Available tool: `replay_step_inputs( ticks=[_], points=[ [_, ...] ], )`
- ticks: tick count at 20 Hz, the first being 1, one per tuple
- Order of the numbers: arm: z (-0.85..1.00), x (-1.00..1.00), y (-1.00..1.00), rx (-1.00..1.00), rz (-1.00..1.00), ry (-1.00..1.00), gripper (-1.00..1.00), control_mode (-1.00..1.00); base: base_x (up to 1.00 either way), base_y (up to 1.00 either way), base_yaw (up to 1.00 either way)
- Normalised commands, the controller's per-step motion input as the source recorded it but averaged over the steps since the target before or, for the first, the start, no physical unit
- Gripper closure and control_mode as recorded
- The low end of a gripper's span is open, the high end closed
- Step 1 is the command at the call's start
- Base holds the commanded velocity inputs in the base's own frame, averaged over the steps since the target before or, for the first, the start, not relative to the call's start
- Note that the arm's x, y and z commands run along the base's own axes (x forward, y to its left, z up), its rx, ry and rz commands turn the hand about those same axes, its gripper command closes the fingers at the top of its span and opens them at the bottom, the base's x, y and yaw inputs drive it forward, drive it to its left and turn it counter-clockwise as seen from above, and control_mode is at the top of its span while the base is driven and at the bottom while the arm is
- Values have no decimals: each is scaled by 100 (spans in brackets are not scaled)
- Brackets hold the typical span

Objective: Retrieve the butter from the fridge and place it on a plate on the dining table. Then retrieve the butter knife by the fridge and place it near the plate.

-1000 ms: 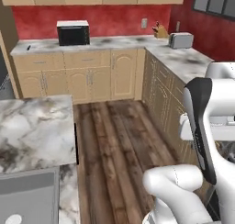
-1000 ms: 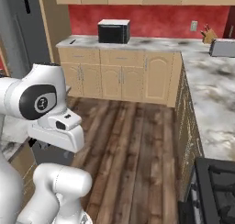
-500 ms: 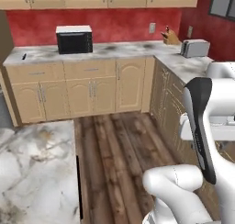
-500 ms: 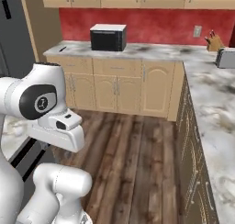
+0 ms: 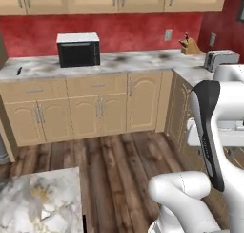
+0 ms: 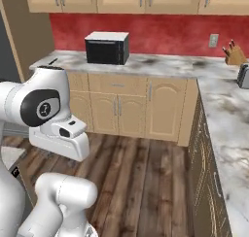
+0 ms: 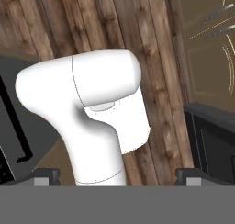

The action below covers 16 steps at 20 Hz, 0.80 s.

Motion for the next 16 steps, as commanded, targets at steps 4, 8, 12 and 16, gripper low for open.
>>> replay_step_inputs(
  ticks=[4,8,12,16],
  points=[
    [0,0,0,0,0,0,-100,100,100,0,0],
    [0,0,0,0,0,0,-100,100,100,1,0],
    [0,0,0,0,0,0,-100,100,100,1,8],
    [0,0,0,0,0,0,-100,100,100,0,38]
  ],
)
